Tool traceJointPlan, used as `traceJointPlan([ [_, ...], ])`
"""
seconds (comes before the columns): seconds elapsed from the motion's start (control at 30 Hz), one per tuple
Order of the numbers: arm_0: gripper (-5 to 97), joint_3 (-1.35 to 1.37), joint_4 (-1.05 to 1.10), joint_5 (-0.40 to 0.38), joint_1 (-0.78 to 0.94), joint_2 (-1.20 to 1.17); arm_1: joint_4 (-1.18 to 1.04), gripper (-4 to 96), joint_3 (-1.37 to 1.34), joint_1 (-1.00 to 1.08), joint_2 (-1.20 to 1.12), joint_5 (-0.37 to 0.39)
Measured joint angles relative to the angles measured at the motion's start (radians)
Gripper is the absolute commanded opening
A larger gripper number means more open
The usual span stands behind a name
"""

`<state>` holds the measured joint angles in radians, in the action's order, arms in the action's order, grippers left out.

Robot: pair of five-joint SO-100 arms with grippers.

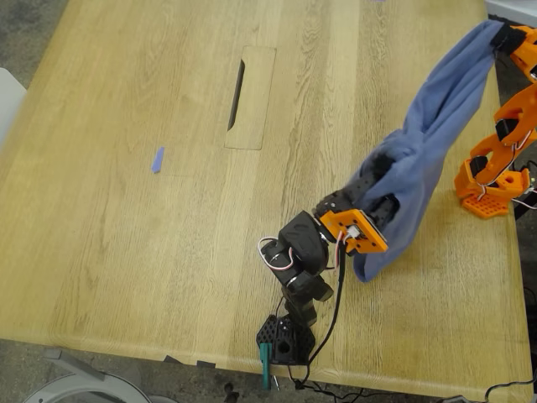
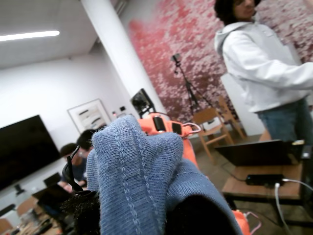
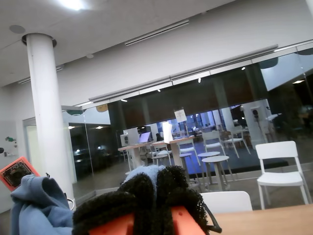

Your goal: Fold a T-shirt

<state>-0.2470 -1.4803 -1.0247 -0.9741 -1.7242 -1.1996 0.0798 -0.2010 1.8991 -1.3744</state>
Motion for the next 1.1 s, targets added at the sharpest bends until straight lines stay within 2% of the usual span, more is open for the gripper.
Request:
traceJointPlan([
  [0.53,0,0.026,-0.081,0.017,-0.150,0.000,-0.141,1.8,-0.003,-0.021,0.048,-0.026],
  [0.83,0,-0.009,-0.272,-0.112,-0.064,-0.006,-0.353,1.4,0.008,-0.009,0.080,0.003],
  [1.1,0,-0.048,-0.339,-0.147,0.015,-0.009,-0.497,1.1,0.009,0.002,0.092,0.049],
])
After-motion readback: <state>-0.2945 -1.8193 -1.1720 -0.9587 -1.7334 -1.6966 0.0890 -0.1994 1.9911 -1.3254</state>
